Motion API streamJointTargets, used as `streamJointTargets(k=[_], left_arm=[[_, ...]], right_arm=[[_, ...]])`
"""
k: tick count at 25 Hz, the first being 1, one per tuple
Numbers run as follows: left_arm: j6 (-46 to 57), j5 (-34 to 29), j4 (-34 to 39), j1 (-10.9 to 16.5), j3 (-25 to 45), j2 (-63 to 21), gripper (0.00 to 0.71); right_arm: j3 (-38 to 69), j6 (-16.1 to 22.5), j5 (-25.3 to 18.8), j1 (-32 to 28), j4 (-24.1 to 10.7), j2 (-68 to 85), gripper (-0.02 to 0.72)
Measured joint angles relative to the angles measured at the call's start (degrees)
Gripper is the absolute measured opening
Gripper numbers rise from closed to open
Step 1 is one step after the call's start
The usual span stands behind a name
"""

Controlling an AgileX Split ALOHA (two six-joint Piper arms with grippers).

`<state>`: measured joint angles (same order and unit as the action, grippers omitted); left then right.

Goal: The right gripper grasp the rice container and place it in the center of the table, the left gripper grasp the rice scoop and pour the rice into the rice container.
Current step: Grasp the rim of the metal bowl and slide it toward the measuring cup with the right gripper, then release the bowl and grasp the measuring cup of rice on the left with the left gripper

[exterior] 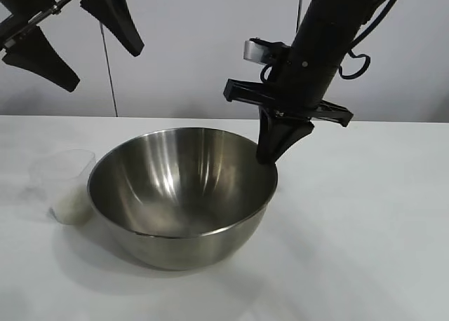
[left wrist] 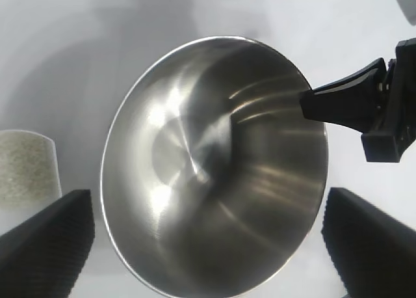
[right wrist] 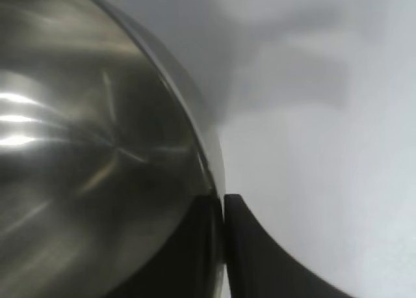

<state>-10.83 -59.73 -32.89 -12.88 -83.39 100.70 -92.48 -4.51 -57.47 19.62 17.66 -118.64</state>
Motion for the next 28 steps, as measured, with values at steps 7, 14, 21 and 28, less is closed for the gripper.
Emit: streamJointTargets(k=[7,14,21,28], left_arm=[[0.00,0.00,0.00,0.00,0.00,0.00,0.687],[0.00,0.09,0.00,0.00,0.00,0.00,0.687],[0.00,0.16,0.00,0.00,0.00,0.00,0.687],[0.00,0.23,0.00,0.00,0.00,0.00,0.687]], right_arm=[[-4.66,1.76,-4.28,-0.14,-3.37,0.05,0.495],[-15.27,5.16,-9.14,-4.94,-14.85,4.85,0.536],[-15.33,5.32,-11.23,-18.01,-26.56,18.31,0.536],[-10.39,3.67,-11.57,-27.36,-29.03,39.86,0.536]])
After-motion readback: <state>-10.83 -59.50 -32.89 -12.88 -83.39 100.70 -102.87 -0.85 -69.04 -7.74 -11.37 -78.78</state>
